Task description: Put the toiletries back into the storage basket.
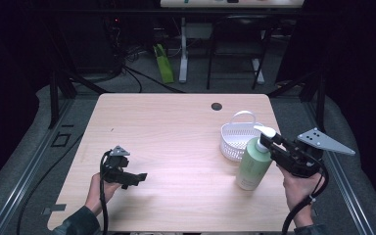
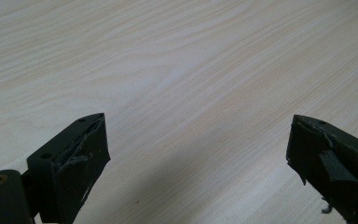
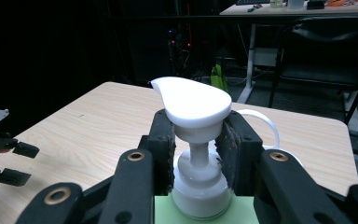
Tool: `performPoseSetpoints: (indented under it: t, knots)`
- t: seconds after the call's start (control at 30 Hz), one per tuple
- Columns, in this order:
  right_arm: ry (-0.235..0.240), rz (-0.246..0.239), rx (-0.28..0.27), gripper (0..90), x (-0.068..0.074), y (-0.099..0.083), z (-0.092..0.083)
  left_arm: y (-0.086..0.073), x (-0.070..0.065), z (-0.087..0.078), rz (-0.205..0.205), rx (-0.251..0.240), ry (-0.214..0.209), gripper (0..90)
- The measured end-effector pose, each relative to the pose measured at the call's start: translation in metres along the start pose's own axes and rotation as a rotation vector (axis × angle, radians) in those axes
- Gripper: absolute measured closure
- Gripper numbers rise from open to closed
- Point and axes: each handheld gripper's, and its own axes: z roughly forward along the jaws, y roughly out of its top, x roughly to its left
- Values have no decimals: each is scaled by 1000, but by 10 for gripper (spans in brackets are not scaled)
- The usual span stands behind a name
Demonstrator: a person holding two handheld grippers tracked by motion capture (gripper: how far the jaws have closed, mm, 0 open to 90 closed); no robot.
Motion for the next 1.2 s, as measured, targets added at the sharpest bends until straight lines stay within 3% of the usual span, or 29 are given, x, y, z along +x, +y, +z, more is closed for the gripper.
performPoseSetpoints:
  t: [0.2,0.4,0.63,1.03,1.2]
  knots:
    - [-2,-2,-7,677,0,4,-1,-1,2,1,-25,-13,32,52]
    - [-7,-6,-16,676,0,9,-4,-1,7,1,-81,-34,86,56]
    - [-12,-1,-52,677,-1,18,-9,-2,11,0,-59,-20,146,36]
    - [-24,-7,-67,676,-1,29,-11,-3,18,-3,-91,-54,143,1]
    - [-24,-9,-70,677,-1,33,-13,-3,18,0,-56,-23,123,2]
